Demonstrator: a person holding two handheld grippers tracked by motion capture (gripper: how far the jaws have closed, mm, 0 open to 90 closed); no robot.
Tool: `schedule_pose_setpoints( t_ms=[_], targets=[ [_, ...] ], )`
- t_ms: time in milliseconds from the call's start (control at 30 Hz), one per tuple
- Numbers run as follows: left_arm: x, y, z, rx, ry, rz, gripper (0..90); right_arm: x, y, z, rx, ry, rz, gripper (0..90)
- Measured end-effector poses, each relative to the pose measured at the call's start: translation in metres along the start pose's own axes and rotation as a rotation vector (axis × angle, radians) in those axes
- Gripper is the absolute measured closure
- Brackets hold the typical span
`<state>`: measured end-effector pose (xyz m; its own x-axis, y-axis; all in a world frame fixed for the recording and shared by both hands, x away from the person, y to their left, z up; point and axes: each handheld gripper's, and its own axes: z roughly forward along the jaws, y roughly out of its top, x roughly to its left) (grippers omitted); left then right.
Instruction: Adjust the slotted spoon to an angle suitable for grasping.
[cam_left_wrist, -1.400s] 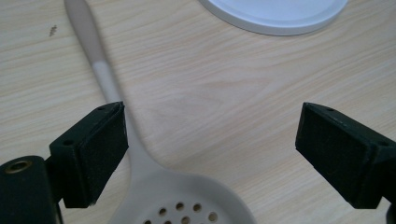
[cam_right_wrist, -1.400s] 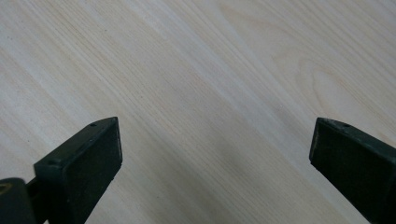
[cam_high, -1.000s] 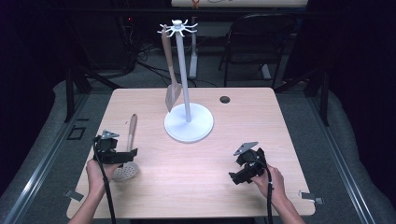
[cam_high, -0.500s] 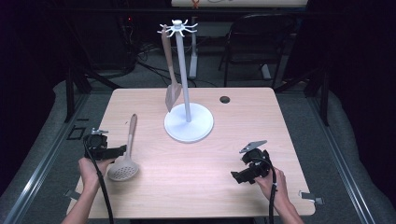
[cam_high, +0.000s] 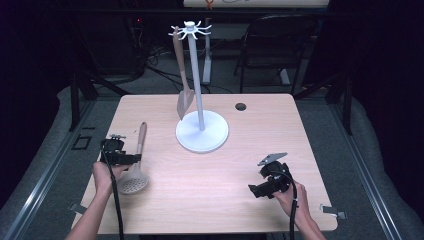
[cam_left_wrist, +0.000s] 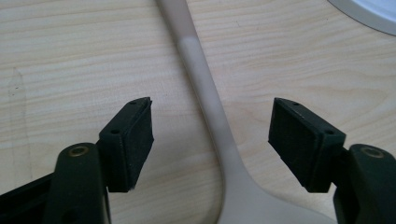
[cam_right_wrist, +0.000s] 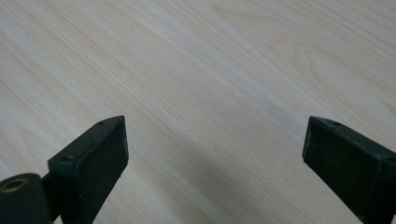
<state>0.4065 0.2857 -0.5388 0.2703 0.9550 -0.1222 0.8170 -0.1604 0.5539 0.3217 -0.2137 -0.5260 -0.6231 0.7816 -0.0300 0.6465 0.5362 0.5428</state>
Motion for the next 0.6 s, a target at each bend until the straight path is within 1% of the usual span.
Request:
schedule_pose_setpoints(
  t_ms=[33,67,133,167,200,233,267,300,333,367,400,467,500,533,600],
  targets=[
    [-0.001,0.001,0.002,0.003,0.002,0.0,31.8,-0.001,0.0,0.001,-0.003,0.008,0.003,6.8],
    [-0.002,0.002,0.004,0.008,0.002,0.004,32.4,-0.001,0.0,0.001,0.009,0.008,0.0,7.2],
    [-0.004,0.003,0.008,0.025,-0.002,0.012,33.7,-0.001,0.001,0.003,0.009,0.005,-0.002,7.5],
    [-0.005,0.004,0.01,0.032,-0.002,0.012,34.1,-0.001,0.001,0.004,0.017,-0.001,-0.01,7.7],
    [-0.006,0.004,0.012,0.039,0.0,0.019,35.8,0.0,0.002,0.004,0.018,0.014,-0.01,7.7],
    [-0.006,0.004,0.013,0.042,0.0,0.02,36.8,0.0,0.003,0.005,0.022,0.004,-0.022,8.0],
    [-0.006,0.005,0.015,0.05,0.001,0.02,38.5,0.0,0.003,0.005,0.022,0.002,-0.018,8.0],
    [-0.006,0.005,0.016,0.052,0.005,0.02,41.1,0.001,0.003,0.006,0.016,0.013,-0.021,8.2],
    [-0.006,0.005,0.018,0.056,0.008,0.017,42.2,0.0,0.004,0.006,0.028,0.005,-0.03,8.2],
    [-0.006,0.005,0.019,0.057,0.013,0.014,43.4,0.001,0.004,0.007,0.027,0.003,-0.028,8.2],
    [-0.006,0.005,0.02,0.062,0.015,0.015,44.9,0.001,0.004,0.008,0.026,0.004,-0.036,8.3],
    [-0.005,0.005,0.023,0.07,0.021,0.012,49.8,0.002,0.005,0.008,0.02,0.009,-0.038,8.5],
    [-0.004,0.005,0.024,0.074,0.021,0.013,51.8,0.001,0.005,0.007,0.026,0.001,-0.046,8.5],
    [-0.004,0.005,0.025,0.077,0.021,0.014,53.0,0.002,0.005,0.007,0.032,0.001,-0.045,8.6],
    [-0.003,0.004,0.028,0.087,0.025,0.013,55.5,0.002,0.005,0.006,0.027,-0.001,-0.049,8.7]
  ],
)
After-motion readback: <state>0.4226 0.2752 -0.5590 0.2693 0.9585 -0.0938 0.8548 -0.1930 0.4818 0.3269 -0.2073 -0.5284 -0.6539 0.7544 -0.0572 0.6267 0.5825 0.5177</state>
